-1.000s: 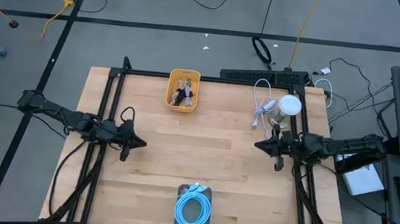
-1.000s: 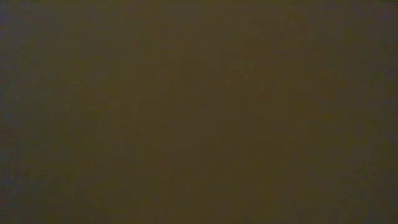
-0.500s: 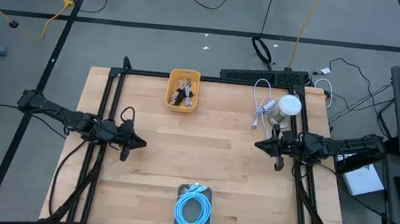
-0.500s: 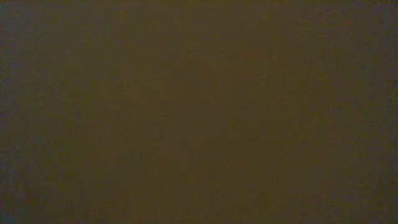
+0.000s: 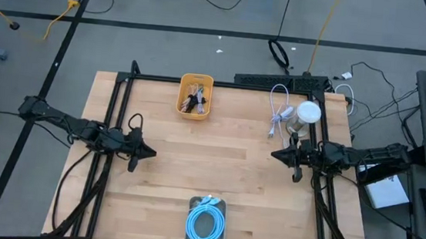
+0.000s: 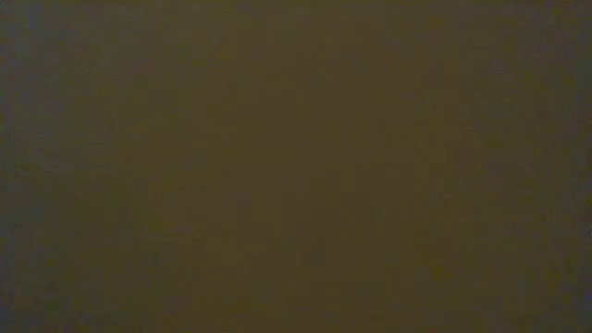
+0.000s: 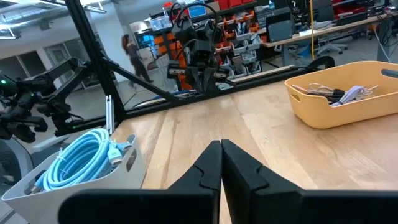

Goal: Pick & Place USB Port
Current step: Return to Home Position

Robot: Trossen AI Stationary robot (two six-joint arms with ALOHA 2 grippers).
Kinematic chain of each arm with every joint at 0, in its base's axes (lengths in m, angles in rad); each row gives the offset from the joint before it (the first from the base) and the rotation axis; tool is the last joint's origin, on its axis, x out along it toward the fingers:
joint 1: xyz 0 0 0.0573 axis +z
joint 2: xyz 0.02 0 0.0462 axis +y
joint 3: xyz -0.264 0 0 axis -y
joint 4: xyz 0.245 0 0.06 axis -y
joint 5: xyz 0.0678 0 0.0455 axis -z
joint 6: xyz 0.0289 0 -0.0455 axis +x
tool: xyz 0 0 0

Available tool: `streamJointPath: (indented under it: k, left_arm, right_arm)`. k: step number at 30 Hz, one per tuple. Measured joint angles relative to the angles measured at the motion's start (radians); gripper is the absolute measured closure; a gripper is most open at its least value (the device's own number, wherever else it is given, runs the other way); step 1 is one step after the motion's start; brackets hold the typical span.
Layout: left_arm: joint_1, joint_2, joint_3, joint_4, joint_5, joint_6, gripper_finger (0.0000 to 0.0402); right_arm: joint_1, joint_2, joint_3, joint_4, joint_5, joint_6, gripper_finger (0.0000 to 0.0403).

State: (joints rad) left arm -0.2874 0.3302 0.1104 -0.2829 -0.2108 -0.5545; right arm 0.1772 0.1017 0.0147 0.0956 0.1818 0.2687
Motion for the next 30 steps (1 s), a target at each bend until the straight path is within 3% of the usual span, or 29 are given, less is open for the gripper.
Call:
streamJointPath:
  k: [30]
  left_arm:
    - [0.000,0.000,0.000,-0.001,0.000,0.000,0.0334]
  right_arm:
    - [0.000,0.000,-0.001,0.000,0.000,0.000,0.0399]
